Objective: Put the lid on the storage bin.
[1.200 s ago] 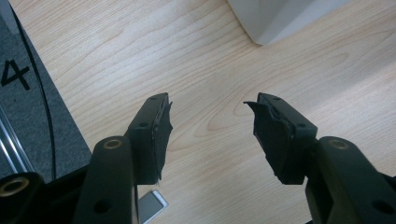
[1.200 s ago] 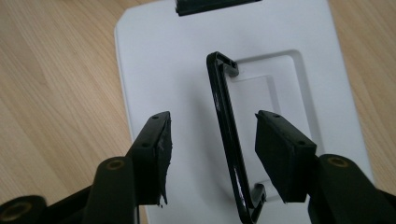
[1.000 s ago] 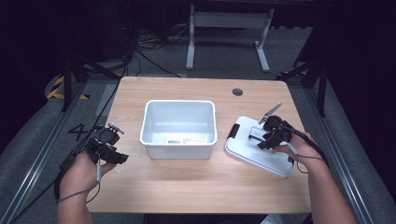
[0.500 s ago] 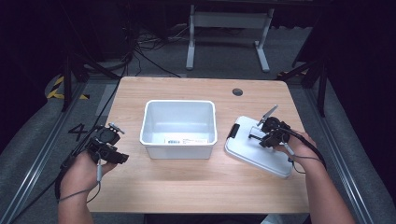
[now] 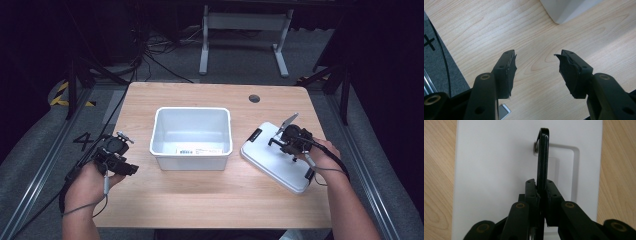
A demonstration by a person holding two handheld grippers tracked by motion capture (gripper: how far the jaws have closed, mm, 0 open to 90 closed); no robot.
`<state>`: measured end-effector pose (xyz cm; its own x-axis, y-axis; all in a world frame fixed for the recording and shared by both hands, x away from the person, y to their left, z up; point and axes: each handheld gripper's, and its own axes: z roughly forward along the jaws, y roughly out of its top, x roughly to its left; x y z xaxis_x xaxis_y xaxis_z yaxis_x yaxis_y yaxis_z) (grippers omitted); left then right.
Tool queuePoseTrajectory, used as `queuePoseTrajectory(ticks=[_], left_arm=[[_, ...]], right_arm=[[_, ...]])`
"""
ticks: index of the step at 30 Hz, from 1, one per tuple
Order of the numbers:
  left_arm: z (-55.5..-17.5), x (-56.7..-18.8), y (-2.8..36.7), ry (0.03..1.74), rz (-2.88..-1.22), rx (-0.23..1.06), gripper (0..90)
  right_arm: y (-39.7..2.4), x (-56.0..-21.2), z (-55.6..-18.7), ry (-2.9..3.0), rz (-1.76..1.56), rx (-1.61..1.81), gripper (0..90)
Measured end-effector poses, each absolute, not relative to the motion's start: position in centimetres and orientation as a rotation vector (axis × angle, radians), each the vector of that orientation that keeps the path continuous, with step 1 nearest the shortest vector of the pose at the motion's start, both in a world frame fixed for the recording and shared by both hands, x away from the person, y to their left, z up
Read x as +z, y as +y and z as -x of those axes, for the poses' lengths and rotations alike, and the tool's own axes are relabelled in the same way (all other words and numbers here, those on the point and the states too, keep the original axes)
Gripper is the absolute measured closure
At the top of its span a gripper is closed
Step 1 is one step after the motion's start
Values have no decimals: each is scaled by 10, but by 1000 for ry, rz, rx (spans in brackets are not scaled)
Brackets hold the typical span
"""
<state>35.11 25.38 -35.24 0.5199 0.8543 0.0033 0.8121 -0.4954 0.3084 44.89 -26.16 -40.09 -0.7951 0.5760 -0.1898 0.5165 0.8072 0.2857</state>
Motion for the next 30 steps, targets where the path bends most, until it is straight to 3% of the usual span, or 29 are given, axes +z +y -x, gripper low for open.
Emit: queuePoseTrajectory(ticks=[30], left_arm=[[-350,-352,253,1413,-2485,218,480]], right_arm=[[-272,-338,-419,2635,-756,512,837]])
